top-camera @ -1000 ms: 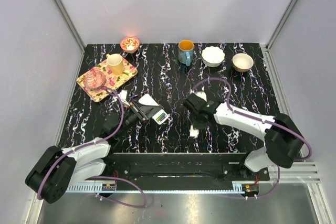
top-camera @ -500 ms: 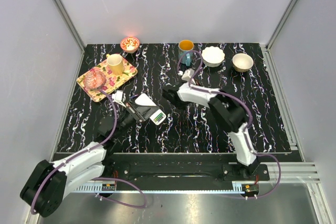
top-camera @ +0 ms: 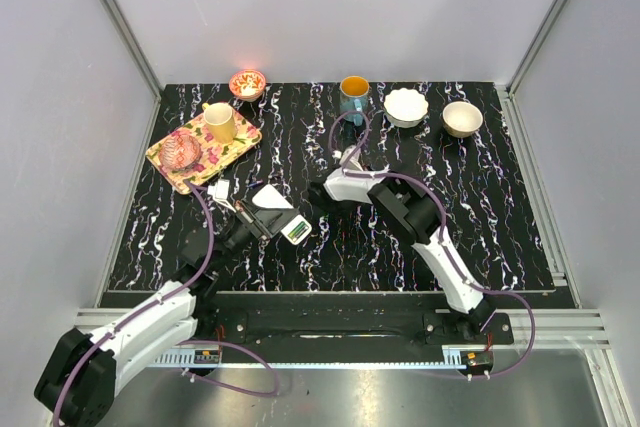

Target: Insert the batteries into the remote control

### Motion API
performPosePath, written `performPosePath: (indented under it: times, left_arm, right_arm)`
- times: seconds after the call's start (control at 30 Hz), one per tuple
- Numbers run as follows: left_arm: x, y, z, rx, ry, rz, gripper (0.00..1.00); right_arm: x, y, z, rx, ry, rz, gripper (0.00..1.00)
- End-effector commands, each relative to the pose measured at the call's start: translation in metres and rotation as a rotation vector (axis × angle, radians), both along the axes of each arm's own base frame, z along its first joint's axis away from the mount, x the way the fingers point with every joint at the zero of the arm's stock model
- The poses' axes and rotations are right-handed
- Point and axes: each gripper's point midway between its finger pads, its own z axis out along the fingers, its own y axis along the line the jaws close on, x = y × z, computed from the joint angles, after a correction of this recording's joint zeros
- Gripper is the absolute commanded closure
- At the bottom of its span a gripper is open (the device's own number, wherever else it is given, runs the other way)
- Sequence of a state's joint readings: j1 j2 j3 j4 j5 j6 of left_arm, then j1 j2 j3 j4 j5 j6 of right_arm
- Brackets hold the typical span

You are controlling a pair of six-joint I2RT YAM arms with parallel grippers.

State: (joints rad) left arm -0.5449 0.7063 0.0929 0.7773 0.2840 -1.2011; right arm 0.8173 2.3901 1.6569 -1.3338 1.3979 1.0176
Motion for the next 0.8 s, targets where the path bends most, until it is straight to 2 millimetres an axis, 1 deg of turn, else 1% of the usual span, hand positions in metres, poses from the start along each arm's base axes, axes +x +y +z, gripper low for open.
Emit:
performPosePath:
  times: [0.0, 0.03, 0.07, 0.1, 0.13, 0.17, 0.2, 0.23, 0.27, 0.3, 0.33, 0.4, 0.47, 0.5, 0.53, 0.57, 0.6, 0.63, 0.67, 0.7, 0.73, 0.77]
  left_arm:
    - [0.002, 0.003, 0.013, -0.019, -0.052, 0.020, 1.00]
    - [0.001, 0.003, 0.013, -0.021, -0.053, 0.016, 1.00]
    - [0.001, 0.002, 0.012, -0.020, -0.049, 0.015, 1.00]
    - [0.002, 0.002, 0.013, -0.023, -0.050, 0.013, 1.00]
    - [0.002, 0.001, 0.012, -0.024, -0.047, 0.009, 1.00]
    - [0.001, 0.001, 0.011, -0.025, -0.043, 0.005, 1.00]
    - [0.001, 0.001, 0.011, -0.029, -0.040, 0.001, 1.00]
    - [0.001, 0.001, 0.011, -0.030, -0.042, 0.001, 1.00]
    - [0.000, 0.000, 0.010, -0.031, -0.037, -0.002, 1.00]
    - [0.000, 0.000, 0.011, -0.033, -0.040, -0.003, 1.00]
    - [0.000, 0.000, 0.010, -0.032, -0.039, -0.003, 1.00]
    - [0.000, 0.001, 0.009, -0.029, -0.036, 0.001, 1.00]
    - [0.000, 0.001, 0.009, -0.030, -0.035, -0.001, 1.00]
    - [-0.001, 0.000, 0.011, -0.033, -0.038, -0.004, 1.00]
    - [-0.001, 0.000, 0.011, -0.035, -0.038, -0.006, 1.00]
    - [-0.001, 0.001, 0.011, -0.039, -0.036, -0.005, 1.00]
    - [-0.002, 0.000, 0.011, -0.037, -0.037, -0.008, 1.00]
    - [-0.001, 0.001, 0.010, -0.037, -0.033, -0.004, 1.00]
    - [-0.001, 0.001, 0.009, -0.037, -0.028, -0.006, 1.00]
    - [-0.001, 0.001, 0.007, -0.037, -0.024, -0.003, 1.00]
    - [-0.001, 0.001, 0.006, -0.037, -0.023, -0.002, 1.00]
    - [-0.001, 0.001, 0.005, -0.036, -0.018, -0.002, 1.00]
  right_arm:
    - [-0.017, -0.005, 0.036, -0.178, 0.162, 0.026, 0.81]
    - [-0.020, -0.002, 0.035, -0.164, 0.171, 0.024, 0.73]
    - [-0.022, -0.001, 0.031, -0.166, 0.194, 0.031, 0.67]
    - [-0.024, 0.000, 0.028, -0.157, 0.212, 0.034, 0.62]
    - [-0.029, 0.003, 0.026, -0.110, 0.248, 0.030, 0.58]
    - [-0.029, 0.007, 0.010, -0.086, 0.302, 0.065, 0.51]
    - [-0.030, 0.010, 0.015, -0.010, 0.298, 0.078, 0.47]
    - [-0.035, 0.015, 0.005, 0.069, 0.338, 0.086, 0.43]
    - [-0.036, 0.017, -0.002, 0.110, 0.343, 0.105, 0.39]
    - [-0.037, 0.019, 0.003, 0.148, 0.334, 0.109, 0.38]
    - [-0.040, 0.021, 0.001, 0.176, 0.345, 0.107, 0.37]
    - [-0.042, 0.022, 0.007, 0.205, 0.342, 0.104, 0.36]
    - [-0.044, 0.027, 0.008, 0.276, 0.343, 0.104, 0.36]
    - [-0.044, 0.031, 0.019, 0.335, 0.323, 0.119, 0.34]
    - [-0.047, 0.037, 0.020, 0.407, 0.338, 0.127, 0.34]
    - [-0.045, 0.044, 0.022, 0.479, 0.327, 0.145, 0.34]
    - [-0.040, 0.043, 0.039, 0.581, 0.290, 0.149, 0.34]
    - [-0.043, 0.053, 0.037, 0.716, 0.334, 0.159, 0.34]
    - [-0.036, 0.059, 0.037, 0.839, 0.319, 0.172, 0.33]
    - [-0.031, 0.057, 0.049, 1.026, 0.320, 0.164, 0.25]
    - [-0.016, 0.058, 0.056, 1.127, 0.264, 0.175, 0.21]
    - [-0.019, 0.050, 0.048, 1.178, 0.260, 0.153, 0.17]
